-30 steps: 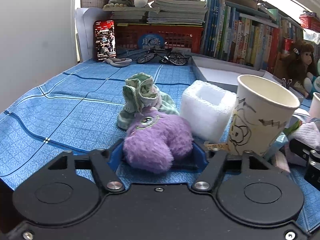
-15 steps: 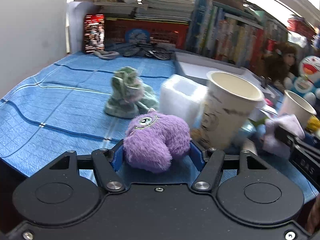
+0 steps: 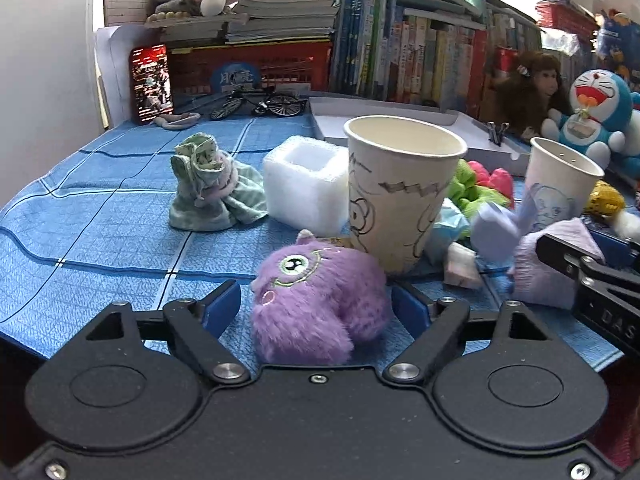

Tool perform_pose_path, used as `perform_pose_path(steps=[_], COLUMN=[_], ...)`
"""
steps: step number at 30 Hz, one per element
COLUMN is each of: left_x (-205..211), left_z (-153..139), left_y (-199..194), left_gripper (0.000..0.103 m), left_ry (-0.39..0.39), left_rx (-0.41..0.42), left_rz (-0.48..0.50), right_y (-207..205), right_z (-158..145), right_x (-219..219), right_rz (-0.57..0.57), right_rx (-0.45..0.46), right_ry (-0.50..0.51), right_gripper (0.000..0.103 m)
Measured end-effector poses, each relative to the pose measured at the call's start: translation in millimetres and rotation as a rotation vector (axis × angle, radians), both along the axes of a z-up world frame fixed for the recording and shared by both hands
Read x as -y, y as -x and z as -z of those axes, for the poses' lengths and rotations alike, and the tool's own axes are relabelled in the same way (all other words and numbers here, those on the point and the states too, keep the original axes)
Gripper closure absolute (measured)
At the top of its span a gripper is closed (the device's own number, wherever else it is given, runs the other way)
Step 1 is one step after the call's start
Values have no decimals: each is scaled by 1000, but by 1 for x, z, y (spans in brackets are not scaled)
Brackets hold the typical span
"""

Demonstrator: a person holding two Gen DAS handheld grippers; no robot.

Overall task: Organize soft objects
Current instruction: 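Lift the purple plush and lilac sock and carry both toward the white tray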

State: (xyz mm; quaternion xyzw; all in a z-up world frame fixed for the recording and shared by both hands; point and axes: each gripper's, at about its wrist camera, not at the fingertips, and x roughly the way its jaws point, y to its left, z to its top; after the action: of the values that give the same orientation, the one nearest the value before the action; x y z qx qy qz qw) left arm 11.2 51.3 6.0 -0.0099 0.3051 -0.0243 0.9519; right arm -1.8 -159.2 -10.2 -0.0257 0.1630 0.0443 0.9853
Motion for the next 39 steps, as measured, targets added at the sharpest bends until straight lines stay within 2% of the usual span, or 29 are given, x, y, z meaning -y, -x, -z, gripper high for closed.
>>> perform_pose_path(steps=[5, 6, 7, 9, 11, 14, 24, 31, 39], left_x=[-2, -1, -2, -3, -4, -6, -15, -24, -27], left_z=[6, 6, 6, 5, 3, -2, -23, -51, -78], left_y=[-8, -8, -9, -9, -9, -6, 1, 6, -3], left_gripper=[20, 22, 30, 40, 41, 41, 41, 41, 41], left_ry=[-2, -3, -1, 12, 27, 32, 27, 45, 54], left_rx=[-9, -5, -4, -6, -5, 13, 52, 103, 139], left_rz=[-10, -9, -6, 1, -6, -11, -32, -35, -10], right_y=[-4, -4, -4, -3, -2, 0, 12, 24, 15], right_z=[7, 8, 9, 9, 8, 4, -14, -39, -57], right_x=[-2, -1, -1, 0, 3, 8, 29, 46, 67], right_rz=[-8, -9, -11, -8, -5, 1, 46, 70, 94], right_rx=[-27, -30, -35, -38, -37, -32, 9, 73, 94], right_ry=[9, 11, 13, 9, -3, -31, -65, -69, -141], right_gripper=[34, 34, 34, 50, 60, 62, 63, 63, 63])
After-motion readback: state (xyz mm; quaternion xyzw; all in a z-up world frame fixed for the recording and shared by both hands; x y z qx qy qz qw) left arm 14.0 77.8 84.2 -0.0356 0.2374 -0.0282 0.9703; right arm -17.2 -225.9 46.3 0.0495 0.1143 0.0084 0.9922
